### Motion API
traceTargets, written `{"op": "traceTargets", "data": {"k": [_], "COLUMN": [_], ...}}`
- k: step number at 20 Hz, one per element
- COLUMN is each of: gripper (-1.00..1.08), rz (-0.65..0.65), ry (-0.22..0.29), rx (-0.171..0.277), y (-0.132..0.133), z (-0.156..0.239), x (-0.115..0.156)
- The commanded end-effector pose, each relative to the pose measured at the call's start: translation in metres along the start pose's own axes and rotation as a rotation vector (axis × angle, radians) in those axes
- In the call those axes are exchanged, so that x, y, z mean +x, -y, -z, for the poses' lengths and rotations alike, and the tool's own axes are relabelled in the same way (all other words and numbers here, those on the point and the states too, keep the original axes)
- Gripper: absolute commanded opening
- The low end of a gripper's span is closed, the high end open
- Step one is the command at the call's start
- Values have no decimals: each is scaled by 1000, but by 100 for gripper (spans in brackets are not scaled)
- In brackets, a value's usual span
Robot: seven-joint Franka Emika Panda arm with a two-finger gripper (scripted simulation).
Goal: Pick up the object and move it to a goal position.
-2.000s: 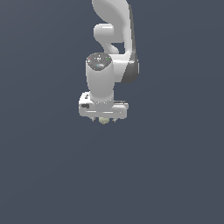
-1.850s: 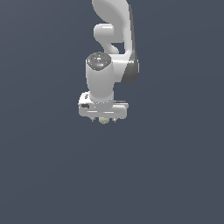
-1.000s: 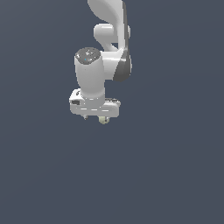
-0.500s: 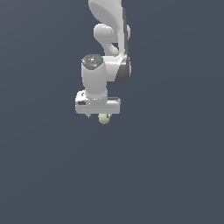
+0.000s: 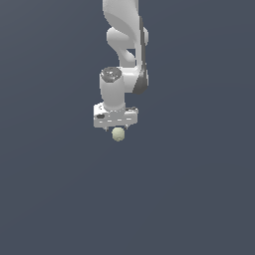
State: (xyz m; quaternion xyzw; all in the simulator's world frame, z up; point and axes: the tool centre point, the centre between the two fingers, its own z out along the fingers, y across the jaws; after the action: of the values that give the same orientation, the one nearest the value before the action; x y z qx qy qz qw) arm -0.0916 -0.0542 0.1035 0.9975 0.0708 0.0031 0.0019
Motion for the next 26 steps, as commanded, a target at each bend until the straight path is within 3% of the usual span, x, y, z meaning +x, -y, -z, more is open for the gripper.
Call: {"op": "traceTargets", "data": {"k": [1,13,26], "gripper": [100,100,100], "rz": [22,42,45], "ry": [2,6,6], "rx": [2,4,4], "y": [3,6,7], "z": [-6,-16,-61], "x": [-9,-18,-20]}}
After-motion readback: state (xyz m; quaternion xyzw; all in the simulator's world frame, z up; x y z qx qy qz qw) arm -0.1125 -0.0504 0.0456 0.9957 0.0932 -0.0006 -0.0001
